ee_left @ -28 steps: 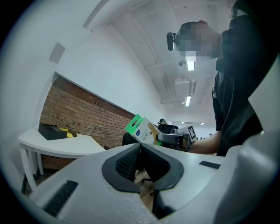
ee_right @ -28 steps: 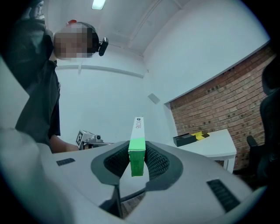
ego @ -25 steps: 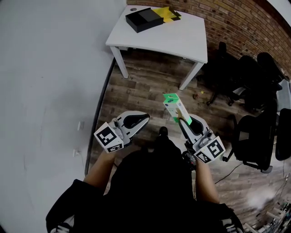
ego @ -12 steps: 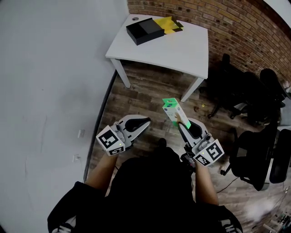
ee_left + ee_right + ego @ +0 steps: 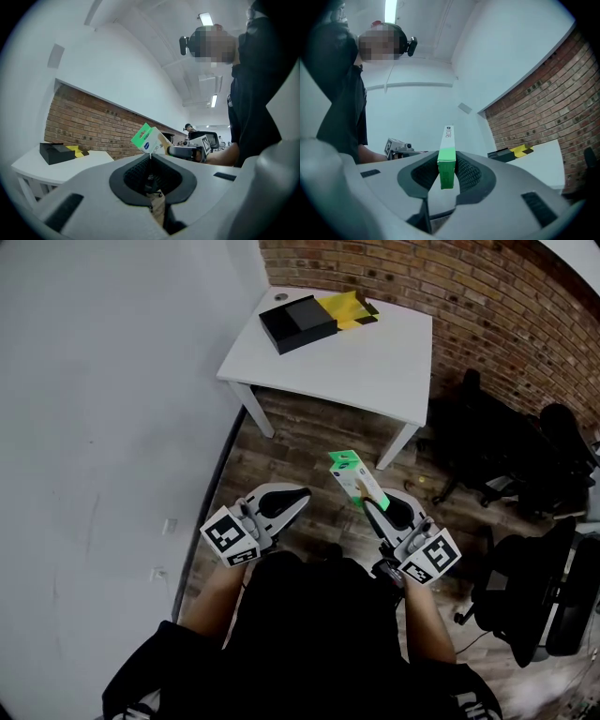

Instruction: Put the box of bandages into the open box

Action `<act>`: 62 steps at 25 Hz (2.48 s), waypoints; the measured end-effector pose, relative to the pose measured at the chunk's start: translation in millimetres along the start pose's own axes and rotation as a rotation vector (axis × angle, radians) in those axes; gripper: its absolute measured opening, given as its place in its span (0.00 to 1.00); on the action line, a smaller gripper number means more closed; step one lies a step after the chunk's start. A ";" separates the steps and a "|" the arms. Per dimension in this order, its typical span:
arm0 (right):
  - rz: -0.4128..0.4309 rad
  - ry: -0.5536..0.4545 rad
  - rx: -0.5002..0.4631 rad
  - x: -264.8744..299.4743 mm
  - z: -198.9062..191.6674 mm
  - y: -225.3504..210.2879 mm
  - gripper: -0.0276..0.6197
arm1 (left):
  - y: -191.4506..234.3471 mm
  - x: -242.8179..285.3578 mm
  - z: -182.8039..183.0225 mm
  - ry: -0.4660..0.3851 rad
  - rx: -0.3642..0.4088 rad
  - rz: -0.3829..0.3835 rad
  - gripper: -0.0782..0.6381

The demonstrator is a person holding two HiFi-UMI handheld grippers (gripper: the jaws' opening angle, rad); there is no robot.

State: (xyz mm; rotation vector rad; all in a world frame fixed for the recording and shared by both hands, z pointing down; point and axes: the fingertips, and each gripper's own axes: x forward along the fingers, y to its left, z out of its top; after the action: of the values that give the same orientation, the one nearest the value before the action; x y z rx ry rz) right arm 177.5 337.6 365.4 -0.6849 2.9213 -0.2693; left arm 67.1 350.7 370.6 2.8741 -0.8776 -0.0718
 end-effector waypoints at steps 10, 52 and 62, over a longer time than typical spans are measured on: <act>-0.006 -0.008 0.036 -12.7 -5.1 -35.9 0.18 | 7.7 29.2 -10.1 0.024 -0.010 0.010 0.14; -0.127 0.093 0.026 145.5 24.5 -227.2 0.18 | 258.6 110.4 17.0 -0.090 -0.110 -0.027 0.14; -0.126 0.075 0.035 208.5 34.1 -279.2 0.18 | 335.6 122.5 23.6 -0.109 -0.126 -0.012 0.14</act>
State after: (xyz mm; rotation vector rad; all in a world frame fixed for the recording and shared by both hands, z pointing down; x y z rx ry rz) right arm 117.2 -7.2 370.9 -0.8734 2.9401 -0.3658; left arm -18.8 4.0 394.6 2.7798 -0.8417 -0.2767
